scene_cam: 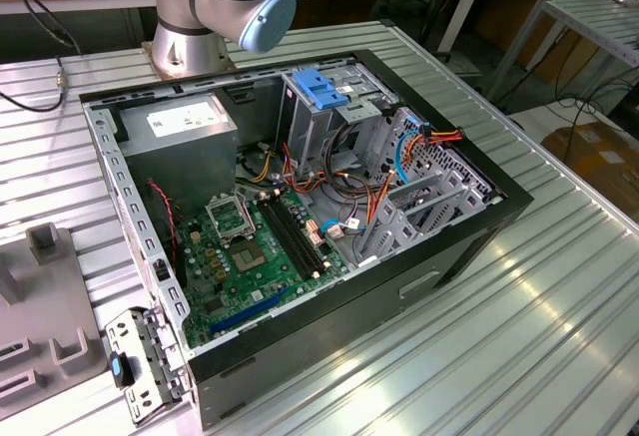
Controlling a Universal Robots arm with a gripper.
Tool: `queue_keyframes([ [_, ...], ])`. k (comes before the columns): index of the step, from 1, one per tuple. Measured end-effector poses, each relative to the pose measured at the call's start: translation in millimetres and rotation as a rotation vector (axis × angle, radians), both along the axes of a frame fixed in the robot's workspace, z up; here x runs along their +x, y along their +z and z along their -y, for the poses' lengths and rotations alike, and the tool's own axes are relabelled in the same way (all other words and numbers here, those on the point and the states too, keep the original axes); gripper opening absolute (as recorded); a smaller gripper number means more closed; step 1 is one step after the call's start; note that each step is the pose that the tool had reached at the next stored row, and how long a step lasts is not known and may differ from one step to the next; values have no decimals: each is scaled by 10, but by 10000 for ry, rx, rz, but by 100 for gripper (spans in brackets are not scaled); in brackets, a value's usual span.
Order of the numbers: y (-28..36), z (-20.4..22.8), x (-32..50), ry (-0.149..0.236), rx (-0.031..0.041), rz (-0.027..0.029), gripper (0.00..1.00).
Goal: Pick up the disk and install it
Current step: 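Pick up the disk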
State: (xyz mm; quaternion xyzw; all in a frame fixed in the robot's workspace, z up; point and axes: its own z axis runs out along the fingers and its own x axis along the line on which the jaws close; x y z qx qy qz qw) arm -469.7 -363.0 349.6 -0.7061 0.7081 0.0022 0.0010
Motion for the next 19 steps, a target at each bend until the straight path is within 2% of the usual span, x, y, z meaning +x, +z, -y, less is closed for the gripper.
queue_keyframes([
  [4, 91, 0, 0, 0, 0, -1, 37],
  [14, 96, 0, 0, 0, 4, 0, 37],
  [19, 155, 0, 0, 0, 4, -1, 37],
])
